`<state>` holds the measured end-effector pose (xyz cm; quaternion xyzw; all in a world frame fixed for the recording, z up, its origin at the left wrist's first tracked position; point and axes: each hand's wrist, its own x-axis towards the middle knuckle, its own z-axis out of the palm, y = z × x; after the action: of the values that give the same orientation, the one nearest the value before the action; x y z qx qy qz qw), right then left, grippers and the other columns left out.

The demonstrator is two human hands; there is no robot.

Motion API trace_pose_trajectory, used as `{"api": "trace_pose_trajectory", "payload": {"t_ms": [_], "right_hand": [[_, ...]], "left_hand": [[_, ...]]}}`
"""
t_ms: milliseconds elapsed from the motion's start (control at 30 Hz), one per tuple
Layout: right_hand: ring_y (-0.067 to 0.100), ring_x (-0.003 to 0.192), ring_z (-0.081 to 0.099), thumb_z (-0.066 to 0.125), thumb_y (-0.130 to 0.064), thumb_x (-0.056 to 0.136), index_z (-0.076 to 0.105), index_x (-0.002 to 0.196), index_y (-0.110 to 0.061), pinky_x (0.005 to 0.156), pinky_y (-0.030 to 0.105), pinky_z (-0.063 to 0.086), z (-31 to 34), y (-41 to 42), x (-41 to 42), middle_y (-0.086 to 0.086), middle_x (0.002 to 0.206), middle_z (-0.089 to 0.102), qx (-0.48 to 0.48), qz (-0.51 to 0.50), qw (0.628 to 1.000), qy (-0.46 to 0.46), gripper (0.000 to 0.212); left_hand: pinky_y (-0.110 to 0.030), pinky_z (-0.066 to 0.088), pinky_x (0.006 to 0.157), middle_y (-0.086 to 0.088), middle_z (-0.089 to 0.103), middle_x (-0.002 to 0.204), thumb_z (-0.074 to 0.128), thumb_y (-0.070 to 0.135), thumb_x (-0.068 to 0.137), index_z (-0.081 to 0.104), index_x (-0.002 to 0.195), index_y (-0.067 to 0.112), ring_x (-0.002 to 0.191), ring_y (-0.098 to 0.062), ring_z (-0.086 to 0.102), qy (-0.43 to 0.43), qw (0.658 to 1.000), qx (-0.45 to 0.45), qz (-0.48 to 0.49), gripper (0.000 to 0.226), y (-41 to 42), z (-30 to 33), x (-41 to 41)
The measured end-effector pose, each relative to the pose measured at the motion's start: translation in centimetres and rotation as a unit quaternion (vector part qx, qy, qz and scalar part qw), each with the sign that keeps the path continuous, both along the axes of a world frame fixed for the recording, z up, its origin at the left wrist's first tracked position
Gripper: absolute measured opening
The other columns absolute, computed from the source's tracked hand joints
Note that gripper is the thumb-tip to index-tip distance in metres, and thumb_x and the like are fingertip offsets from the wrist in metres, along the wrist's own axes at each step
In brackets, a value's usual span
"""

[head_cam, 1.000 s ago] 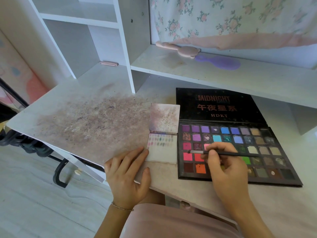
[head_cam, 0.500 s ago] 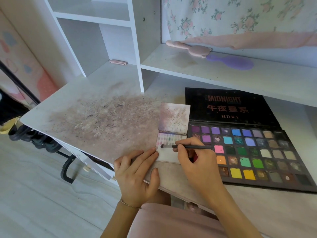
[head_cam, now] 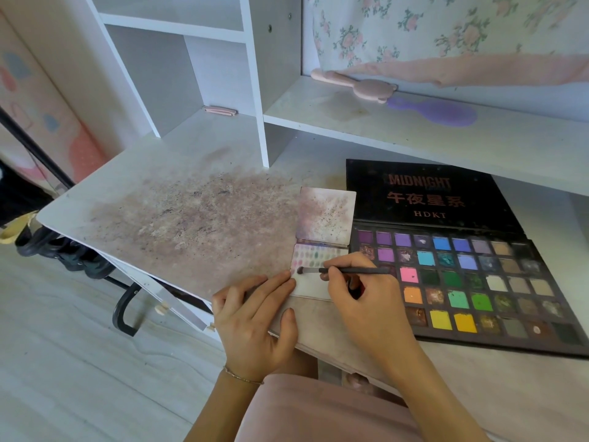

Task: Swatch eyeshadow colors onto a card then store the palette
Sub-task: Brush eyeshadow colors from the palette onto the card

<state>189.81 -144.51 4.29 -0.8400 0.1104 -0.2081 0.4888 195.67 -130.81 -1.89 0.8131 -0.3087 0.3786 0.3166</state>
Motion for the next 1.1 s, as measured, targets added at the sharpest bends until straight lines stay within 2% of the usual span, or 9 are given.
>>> {"api": "trace_pose_trajectory", "payload": {"t_ms": [467,700,833,967,1033,1100], "right_hand": [[0.004,0.077,0.057,0.057,-0.010,0.084,0.052,0.074,-0.037,0.066,0.016,0.044,-0.1,-0.1,0.0,-0.010,0.076,0.064,-0.003,0.006,1.000,0.001,0.030],[0.004,0.078,0.057,0.058,-0.009,0.083,0.051,0.073,-0.041,0.067,0.015,0.045,-0.3,-0.1,0.0,-0.009,0.077,0.064,-0.014,0.007,1.000,-0.004,0.034],[0.007,0.077,0.059,0.055,-0.014,0.081,0.060,0.079,-0.030,0.065,0.017,0.047,-0.4,0.0,-0.1,-0.008,0.078,0.064,-0.007,-0.003,0.999,-0.047,0.017],[-0.002,0.086,0.060,0.051,-0.011,0.083,0.059,0.088,-0.034,0.072,0.008,0.045,0.1,-0.4,-0.7,-0.018,0.087,0.062,0.039,-0.039,0.991,-0.123,0.025],[-0.002,0.087,0.059,0.050,-0.011,0.084,0.059,0.090,-0.034,0.073,0.008,0.045,0.3,-0.8,-1.2,-0.018,0.089,0.062,0.042,-0.055,0.988,-0.138,0.025],[0.002,0.085,0.060,0.049,-0.021,0.085,0.060,0.092,-0.034,0.071,0.011,0.047,0.3,-1.4,-1.8,-0.016,0.088,0.063,0.055,-0.068,0.987,-0.134,0.019]], "left_hand": [[-0.028,0.032,0.078,0.010,0.068,0.098,0.046,0.029,0.077,0.075,0.086,0.016,0.088,-0.011,0.055,0.003,1.000,-0.006,0.001,0.033,-0.1,0.1,-0.1],[-0.028,0.031,0.078,0.011,0.067,0.099,0.045,0.029,0.078,0.075,0.086,0.016,0.088,-0.011,0.055,0.004,1.000,-0.007,-0.001,0.033,0.0,0.0,-0.1],[-0.028,0.031,0.078,0.011,0.066,0.100,0.046,0.029,0.078,0.075,0.085,0.016,0.088,-0.011,0.054,0.015,1.000,-0.005,0.000,0.032,0.0,0.2,-0.2],[-0.028,0.030,0.079,0.013,0.063,0.103,0.047,0.028,0.077,0.074,0.087,0.016,0.090,-0.011,0.053,0.039,0.999,0.011,0.000,0.032,0.1,0.6,-0.4],[-0.028,0.030,0.080,0.014,0.062,0.104,0.047,0.029,0.077,0.073,0.089,0.017,0.091,-0.011,0.052,0.057,0.998,0.021,-0.004,0.031,0.3,0.8,-0.6],[-0.029,0.030,0.081,0.014,0.062,0.105,0.047,0.030,0.078,0.073,0.092,0.017,0.094,-0.011,0.052,0.074,0.997,0.035,-0.009,0.032,0.5,1.0,-0.7]]}}
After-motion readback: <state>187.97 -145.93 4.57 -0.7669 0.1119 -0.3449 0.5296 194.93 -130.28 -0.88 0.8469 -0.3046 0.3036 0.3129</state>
